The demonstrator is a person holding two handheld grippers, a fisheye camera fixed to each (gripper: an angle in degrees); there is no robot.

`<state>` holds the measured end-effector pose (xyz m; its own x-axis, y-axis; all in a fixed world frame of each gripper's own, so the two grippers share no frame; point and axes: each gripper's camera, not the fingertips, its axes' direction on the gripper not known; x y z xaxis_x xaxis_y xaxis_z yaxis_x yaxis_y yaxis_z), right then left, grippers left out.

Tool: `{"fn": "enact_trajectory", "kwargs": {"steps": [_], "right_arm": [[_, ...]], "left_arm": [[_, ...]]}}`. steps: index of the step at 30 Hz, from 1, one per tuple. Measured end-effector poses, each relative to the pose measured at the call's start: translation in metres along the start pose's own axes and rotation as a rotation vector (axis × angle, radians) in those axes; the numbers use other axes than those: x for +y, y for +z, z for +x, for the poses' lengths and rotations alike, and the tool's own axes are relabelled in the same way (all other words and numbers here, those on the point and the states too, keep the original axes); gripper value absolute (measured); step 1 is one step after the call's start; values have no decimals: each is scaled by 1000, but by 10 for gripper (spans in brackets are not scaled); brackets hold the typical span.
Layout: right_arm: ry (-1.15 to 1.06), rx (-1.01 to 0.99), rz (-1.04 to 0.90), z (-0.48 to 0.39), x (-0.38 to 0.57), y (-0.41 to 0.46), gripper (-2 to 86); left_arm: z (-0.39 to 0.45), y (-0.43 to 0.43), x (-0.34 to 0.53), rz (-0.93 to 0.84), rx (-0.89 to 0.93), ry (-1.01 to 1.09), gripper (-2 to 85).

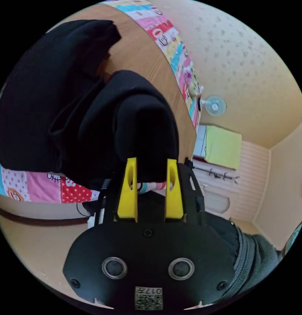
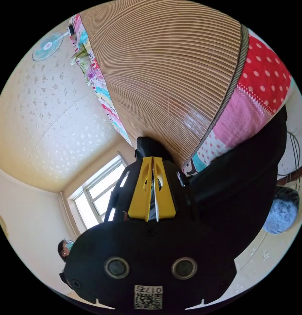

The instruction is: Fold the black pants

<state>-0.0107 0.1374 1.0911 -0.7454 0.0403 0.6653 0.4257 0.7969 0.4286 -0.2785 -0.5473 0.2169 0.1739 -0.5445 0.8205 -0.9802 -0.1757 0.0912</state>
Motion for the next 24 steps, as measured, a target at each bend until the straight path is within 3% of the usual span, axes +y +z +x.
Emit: {"fn": "enact_trajectory", "kwargs": {"steps": [7,10,13,15,17,19,21,22,24], "right_arm": [[47,-168,113,36,11,-15,2],[50,-222,133,49,15,-14,3],[28,-237,122,56,15,-9,4],[7,-230,106,57,14,-3,4],[-26,-231,91,54,12,2,3],[-94,-220,60,43,9,8,2],[-202,-133,-24,20,5,23,2],[-228,-103,-45,14,4,28,2],[-328,4,-114,-8,4,48,2]], "left_arm": [[-72,-20,-18,265,269,-289,122],[-83,-25,-17,456,439,-245,170],[-118,-8,-22,547,719,-405,176],[-152,18,-29,556,885,-654,102],[-152,36,-37,528,933,-740,42],[-120,41,-64,453,899,-518,38],[-49,55,-94,204,661,-115,36],[-28,63,-96,132,590,-12,36],[49,118,-86,-181,347,358,37]]}}
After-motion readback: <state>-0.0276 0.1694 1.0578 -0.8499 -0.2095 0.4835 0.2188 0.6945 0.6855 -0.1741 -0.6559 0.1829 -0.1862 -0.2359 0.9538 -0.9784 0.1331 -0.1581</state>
